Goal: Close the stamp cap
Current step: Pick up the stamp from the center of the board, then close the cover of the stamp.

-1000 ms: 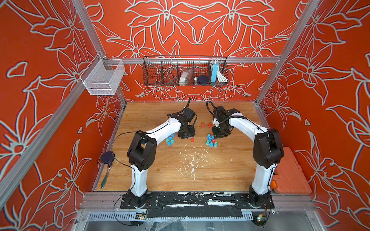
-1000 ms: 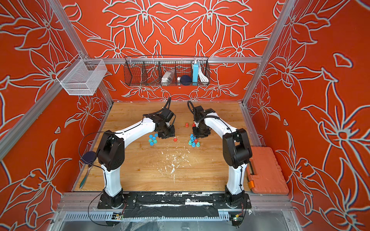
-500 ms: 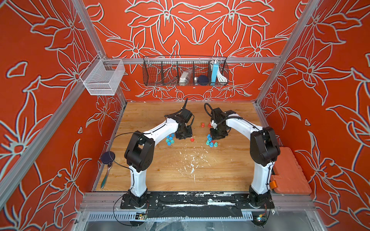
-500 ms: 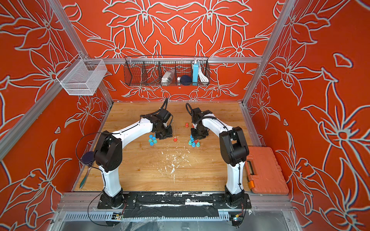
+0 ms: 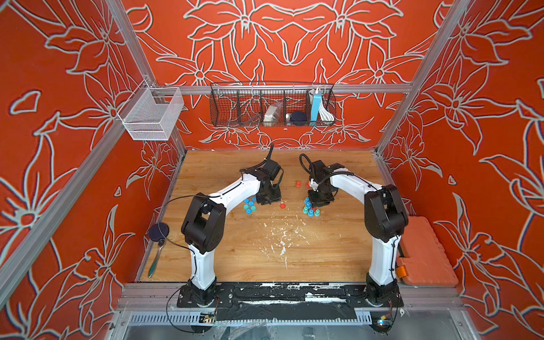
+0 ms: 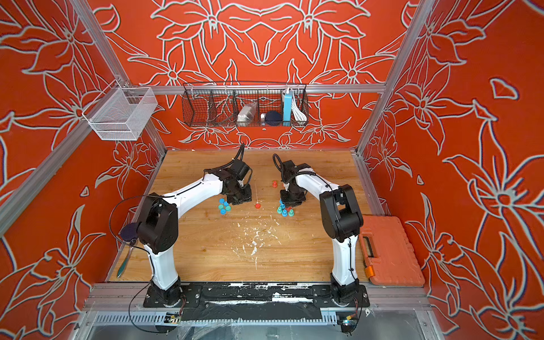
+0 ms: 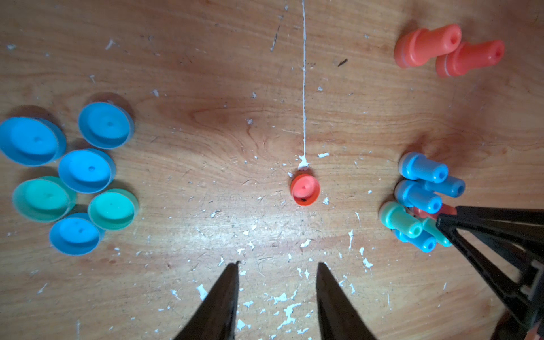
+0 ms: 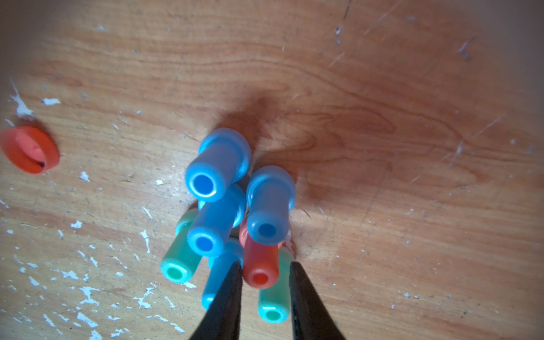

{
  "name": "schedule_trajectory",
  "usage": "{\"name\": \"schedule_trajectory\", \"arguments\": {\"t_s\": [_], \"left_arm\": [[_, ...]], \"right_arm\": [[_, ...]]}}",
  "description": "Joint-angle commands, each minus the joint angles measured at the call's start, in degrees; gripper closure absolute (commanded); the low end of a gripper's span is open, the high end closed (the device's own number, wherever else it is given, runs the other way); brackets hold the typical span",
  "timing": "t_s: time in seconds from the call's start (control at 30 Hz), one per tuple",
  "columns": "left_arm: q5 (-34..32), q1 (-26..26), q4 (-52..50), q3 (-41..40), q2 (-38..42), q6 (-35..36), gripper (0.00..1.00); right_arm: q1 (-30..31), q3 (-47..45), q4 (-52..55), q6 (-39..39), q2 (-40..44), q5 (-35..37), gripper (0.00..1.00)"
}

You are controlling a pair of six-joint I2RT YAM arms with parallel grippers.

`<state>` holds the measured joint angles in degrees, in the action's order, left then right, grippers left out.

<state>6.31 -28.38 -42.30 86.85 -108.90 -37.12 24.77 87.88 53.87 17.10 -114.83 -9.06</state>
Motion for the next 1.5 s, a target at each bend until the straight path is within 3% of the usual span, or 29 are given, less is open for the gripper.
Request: {"name": "schedule_trajectory", "arguments": {"t_s": [0.0,0.23,0.5,0.8,0.97,1.13,1.47], "left_arm": [[-0.68,0.45,-0.15,-0.5,2.11,0.05,0.56],[-0.7,0.86,-0.23,-0.59,2.19,0.25,0.56],[-1.02,1.16,-0.16,-1.23,3.11,0.47,0.57],[-0.51,3.27,0.91,-3.87,4.92,1.04,0.57],[-0.61,4.71,1.25,-5.32,6.19,1.52,0.56],[-0.69,6.42,1.4,-7.38,7.81,1.48,0.57],[-0.86,8.3,1.79,-11.42,10.92,2.06,0.57]], "right_arm": [[0.36,-0.56,0.06,0.69,-0.83,0.18,0.72],[0.62,-0.29,0.43,0.56,-0.73,0.18,0.82],[1.06,2.05,5.6,-0.45,3.77,3.69,0.83],[2.12,15.84,15.93,-2.35,6.36,8.4,0.83],[6.87,24.56,18.08,-1.9,2.02,7.04,0.84],[13.74,35.35,22.08,-1.13,-7.7,5.73,0.84],[18.1,47.76,25.62,0.54,-20.3,7.62,0.87]]}}
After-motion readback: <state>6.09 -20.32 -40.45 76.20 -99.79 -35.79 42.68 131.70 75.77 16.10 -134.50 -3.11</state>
